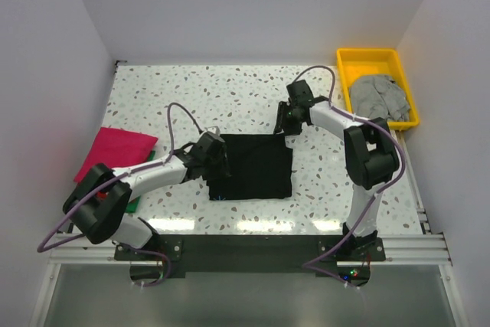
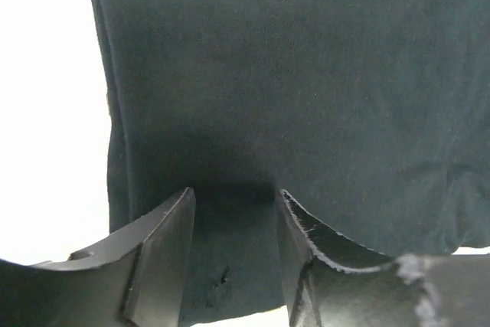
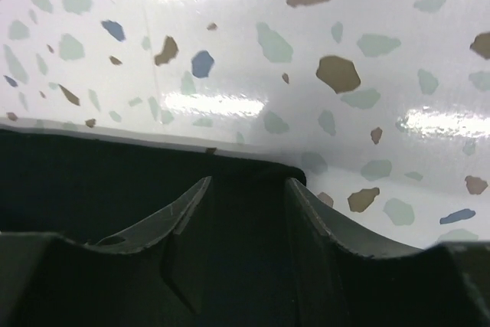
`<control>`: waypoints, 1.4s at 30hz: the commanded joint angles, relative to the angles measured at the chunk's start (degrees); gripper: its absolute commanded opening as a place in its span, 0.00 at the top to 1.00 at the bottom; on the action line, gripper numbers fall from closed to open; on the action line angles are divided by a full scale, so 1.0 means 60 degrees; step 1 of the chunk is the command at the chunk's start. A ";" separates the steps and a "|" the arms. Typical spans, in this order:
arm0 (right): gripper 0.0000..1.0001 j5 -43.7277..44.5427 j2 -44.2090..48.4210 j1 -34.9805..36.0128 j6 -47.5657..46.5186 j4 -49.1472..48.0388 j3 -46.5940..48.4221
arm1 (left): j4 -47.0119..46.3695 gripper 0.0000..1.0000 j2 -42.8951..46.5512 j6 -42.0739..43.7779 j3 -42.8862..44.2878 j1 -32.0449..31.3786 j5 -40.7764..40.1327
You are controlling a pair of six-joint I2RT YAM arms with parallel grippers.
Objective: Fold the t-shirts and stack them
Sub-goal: Fold the tshirt, then neatly place the folded tshirt to the corner
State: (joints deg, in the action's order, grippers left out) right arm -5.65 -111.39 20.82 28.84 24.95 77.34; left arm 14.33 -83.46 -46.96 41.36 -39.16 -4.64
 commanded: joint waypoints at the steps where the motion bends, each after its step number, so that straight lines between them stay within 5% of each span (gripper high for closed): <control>1: 0.53 -0.0025 0.0385 -0.0071 -0.0265 0.0294 0.0674 | 0.0378 0.47 0.0608 0.0048 0.0560 -0.0037 -0.0396; 8: 0.44 0.0415 0.2435 -0.0057 -0.0105 0.0237 -0.0758 | 0.1421 0.25 0.1282 0.0692 0.1309 0.1280 -0.0239; 17: 0.42 -0.0039 0.4824 -0.0027 0.0056 -0.0437 -0.3762 | 0.0836 0.16 0.0802 0.1512 0.1192 0.2410 0.1327; 30: 0.42 -0.0377 0.4417 0.0705 0.0159 -0.1388 -0.5023 | -0.0205 0.14 -0.0650 0.1630 0.0548 0.2542 0.2077; 42: 0.78 -0.0289 0.3581 0.0691 0.0071 -0.1742 -0.5420 | -0.0586 0.16 -0.1133 0.1440 -0.0155 0.2498 0.2195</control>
State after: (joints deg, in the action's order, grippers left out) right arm -8.10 -88.82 25.02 29.85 15.86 44.93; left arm 10.96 -87.92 -38.35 43.46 -24.36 8.56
